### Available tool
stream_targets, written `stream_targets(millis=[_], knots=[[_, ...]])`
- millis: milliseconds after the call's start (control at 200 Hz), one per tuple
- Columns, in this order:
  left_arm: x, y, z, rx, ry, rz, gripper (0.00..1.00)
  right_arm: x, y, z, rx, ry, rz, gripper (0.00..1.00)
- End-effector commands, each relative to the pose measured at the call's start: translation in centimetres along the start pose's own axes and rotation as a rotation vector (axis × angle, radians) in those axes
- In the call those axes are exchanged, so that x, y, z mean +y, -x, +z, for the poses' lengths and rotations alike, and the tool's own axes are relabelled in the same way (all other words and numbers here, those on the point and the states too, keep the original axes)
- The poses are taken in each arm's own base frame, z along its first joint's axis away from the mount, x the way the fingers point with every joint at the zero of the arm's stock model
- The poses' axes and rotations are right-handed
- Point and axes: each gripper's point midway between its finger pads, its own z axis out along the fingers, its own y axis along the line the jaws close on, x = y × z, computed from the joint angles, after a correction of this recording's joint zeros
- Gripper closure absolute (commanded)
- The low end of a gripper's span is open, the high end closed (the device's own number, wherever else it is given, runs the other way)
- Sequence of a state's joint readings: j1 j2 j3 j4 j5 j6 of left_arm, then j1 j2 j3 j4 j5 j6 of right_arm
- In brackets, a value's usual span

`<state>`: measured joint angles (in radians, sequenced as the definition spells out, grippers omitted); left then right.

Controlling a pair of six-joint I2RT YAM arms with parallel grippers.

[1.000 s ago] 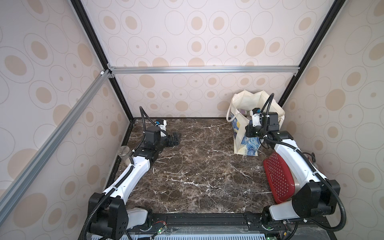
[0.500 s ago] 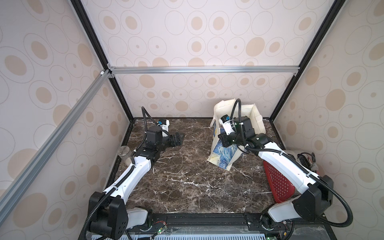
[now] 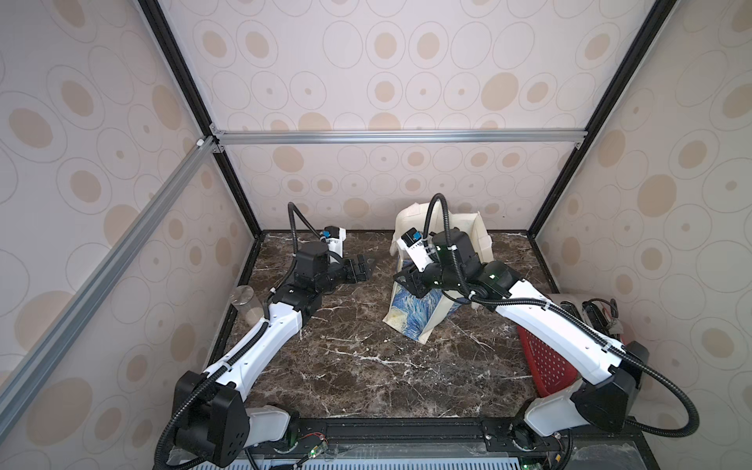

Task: Take out the seed jars from the canvas bag
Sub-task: Move the canvas bag to the center of the board.

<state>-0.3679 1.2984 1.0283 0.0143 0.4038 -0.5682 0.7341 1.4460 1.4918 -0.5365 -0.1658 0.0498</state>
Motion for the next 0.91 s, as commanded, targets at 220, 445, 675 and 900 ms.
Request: stream_targets(millis=[220, 445, 675, 900], knots=[[-6.6, 0.6, 0.4, 0.007, -0.134, 0.133, 0.02, -1.3, -2.7, -8.9, 0.055, -0.076, -0.076, 0.38], [-8.6, -4.0, 2.1, 0.136, -0.155, 0.140, 0.02, -6.0, -3.1, -7.8, 0.156, -0.145, -0.014, 0.29], [-9.3, -8.7, 1.2, 0.252, -0.159, 0.057, 0.02, -3.7, -4.9, -5.2, 0.299, 0.049, 0.011, 0.48], [-10.8, -7.5, 0.9, 0.219, -0.213, 0.039, 0.02, 2.4, -4.9, -2.6, 0.323, 0.344, -0.002, 0.64]])
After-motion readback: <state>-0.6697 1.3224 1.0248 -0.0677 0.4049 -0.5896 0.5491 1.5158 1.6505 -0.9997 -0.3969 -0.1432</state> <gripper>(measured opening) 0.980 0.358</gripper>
